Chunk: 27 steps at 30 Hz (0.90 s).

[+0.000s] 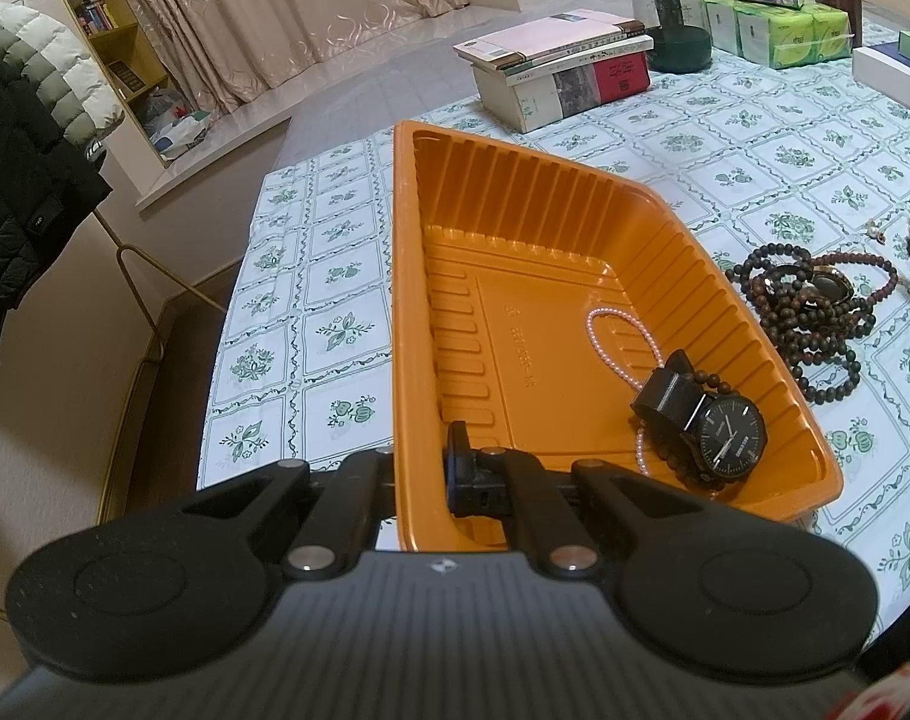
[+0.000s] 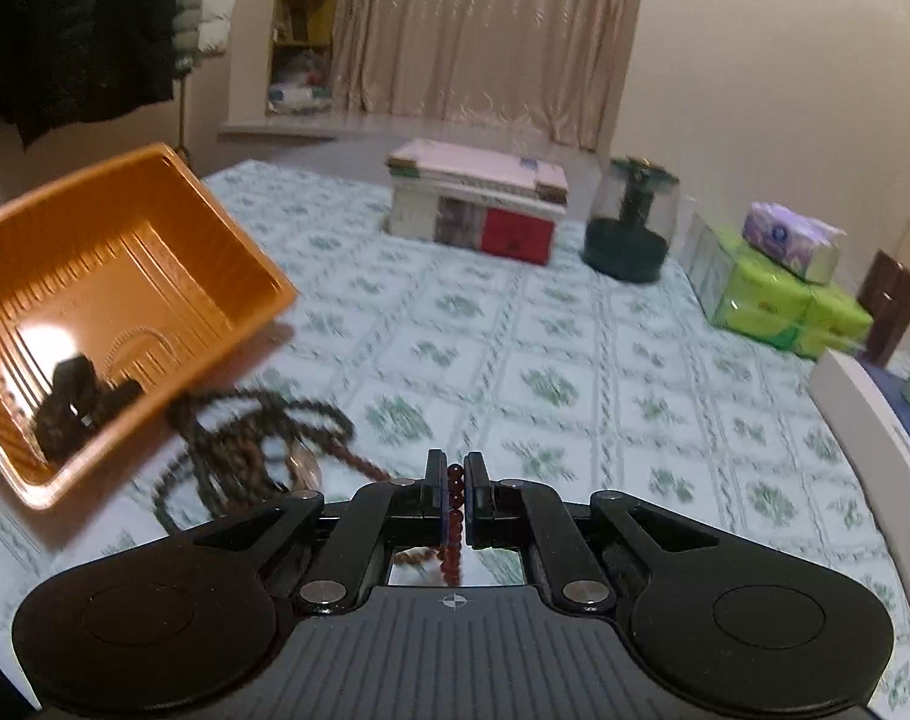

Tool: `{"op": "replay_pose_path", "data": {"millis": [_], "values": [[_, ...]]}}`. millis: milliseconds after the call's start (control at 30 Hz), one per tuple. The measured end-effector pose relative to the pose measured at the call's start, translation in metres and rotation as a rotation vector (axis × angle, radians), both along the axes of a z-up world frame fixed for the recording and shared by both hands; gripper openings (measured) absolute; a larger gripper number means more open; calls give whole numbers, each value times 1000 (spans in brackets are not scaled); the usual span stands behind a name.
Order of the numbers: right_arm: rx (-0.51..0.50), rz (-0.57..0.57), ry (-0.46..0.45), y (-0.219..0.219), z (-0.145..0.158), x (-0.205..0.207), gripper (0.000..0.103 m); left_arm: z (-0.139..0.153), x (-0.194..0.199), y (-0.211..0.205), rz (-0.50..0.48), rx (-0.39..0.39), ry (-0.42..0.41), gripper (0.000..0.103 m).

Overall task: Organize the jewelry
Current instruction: 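Carry the red bead bracelet into the tray and open the right gripper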

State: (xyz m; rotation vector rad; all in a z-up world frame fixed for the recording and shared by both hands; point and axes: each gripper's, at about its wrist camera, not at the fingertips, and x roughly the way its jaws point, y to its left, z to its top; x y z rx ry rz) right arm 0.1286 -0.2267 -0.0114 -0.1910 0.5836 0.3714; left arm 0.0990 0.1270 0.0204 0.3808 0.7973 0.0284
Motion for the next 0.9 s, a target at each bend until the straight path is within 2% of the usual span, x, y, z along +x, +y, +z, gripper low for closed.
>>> {"op": "replay_pose_path", "data": {"millis": [233, 500, 733, 900], "values": [[60, 92, -23, 37, 20, 3, 4, 0, 0, 0, 0, -1, -1, 3], [157, 256, -14, 101, 39, 10, 4, 0, 1, 0, 0, -2, -1, 3], [245, 428, 49, 152, 47, 6, 4, 0, 2, -1, 0, -4, 0, 3], [250, 504, 98, 180, 37, 6, 4, 0, 2, -1, 0, -5, -1, 3]]}}
